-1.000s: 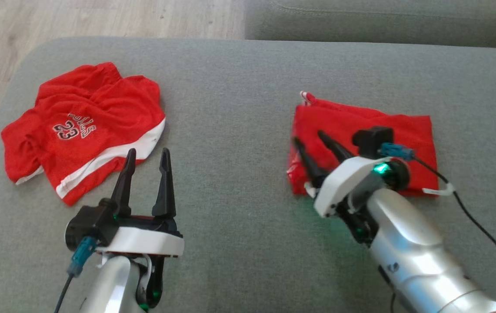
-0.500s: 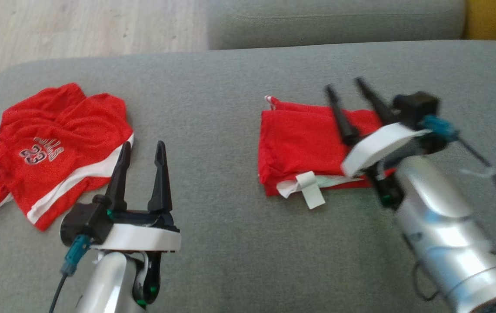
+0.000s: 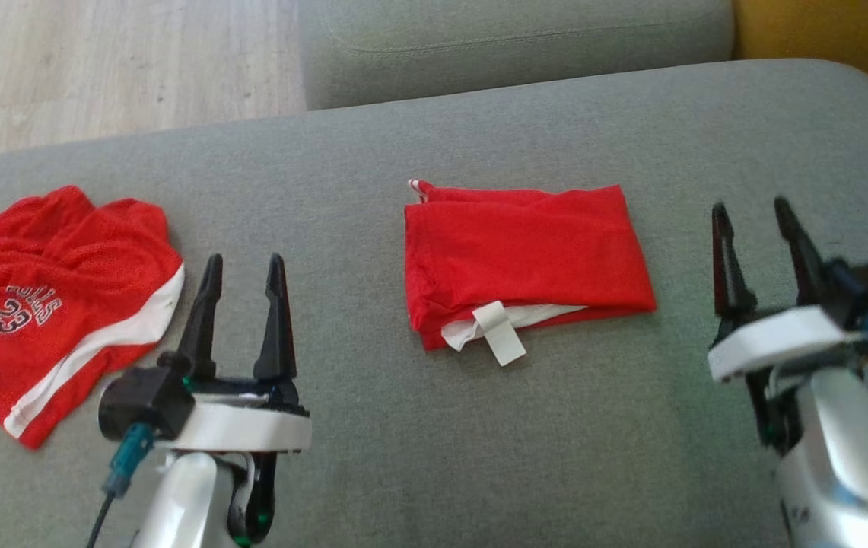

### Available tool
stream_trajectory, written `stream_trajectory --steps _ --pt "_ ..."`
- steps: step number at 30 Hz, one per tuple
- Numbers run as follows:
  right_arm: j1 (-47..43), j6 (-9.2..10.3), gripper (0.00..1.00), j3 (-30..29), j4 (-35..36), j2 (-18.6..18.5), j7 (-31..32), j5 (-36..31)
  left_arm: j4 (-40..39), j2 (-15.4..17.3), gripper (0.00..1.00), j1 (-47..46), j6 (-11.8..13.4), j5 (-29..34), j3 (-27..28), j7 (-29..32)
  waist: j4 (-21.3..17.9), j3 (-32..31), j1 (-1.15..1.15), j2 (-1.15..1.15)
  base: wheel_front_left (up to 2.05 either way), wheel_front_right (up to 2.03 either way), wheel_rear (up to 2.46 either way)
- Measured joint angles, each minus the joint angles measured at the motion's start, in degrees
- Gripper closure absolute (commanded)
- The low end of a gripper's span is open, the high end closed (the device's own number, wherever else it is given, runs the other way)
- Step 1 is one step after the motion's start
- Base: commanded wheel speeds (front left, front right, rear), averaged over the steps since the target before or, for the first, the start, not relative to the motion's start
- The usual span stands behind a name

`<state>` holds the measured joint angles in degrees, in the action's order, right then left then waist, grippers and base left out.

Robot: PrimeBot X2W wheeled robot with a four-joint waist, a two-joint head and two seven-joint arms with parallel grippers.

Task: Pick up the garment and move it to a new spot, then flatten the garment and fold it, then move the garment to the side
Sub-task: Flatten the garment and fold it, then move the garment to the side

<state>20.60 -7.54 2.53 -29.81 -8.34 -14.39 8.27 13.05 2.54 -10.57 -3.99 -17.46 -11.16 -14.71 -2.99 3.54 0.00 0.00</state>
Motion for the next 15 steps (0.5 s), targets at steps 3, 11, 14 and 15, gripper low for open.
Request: stream_trajectory --steps 3,11,14,15 --pt "-3.97 0.00 0.00 -2.50 3.02 2.26 0.00 -1.31 0.02 0.01 0.00 1.22 -0.10 0.40 0.11 0.00 -0.48 -0.32 0.00 0.00 0.00 0.00 0.00" --pt "-10.06 0.00 0.00 -4.79 8.04 4.37 0.00 -3.14 0.08 0.12 0.00 4.75 -0.11 0.40 1.25 0.00 -1.20 -1.11 0.00 0.00 0.00 0.00 0.00" --pt "-10.69 0.00 0.00 -5.00 8.51 4.53 0.00 -3.42 0.08 0.13 0.00 4.99 -0.11 0.40 1.27 0.00 -1.03 -1.23 0.00 0.00 0.00 0.00 0.00" --pt "-10.70 0.00 0.00 -5.00 8.51 4.69 0.00 -3.46 0.08 0.13 0.00 4.99 -0.11 0.40 1.27 0.00 -0.95 -1.26 0.00 0.00 0.00 0.00 0.00"
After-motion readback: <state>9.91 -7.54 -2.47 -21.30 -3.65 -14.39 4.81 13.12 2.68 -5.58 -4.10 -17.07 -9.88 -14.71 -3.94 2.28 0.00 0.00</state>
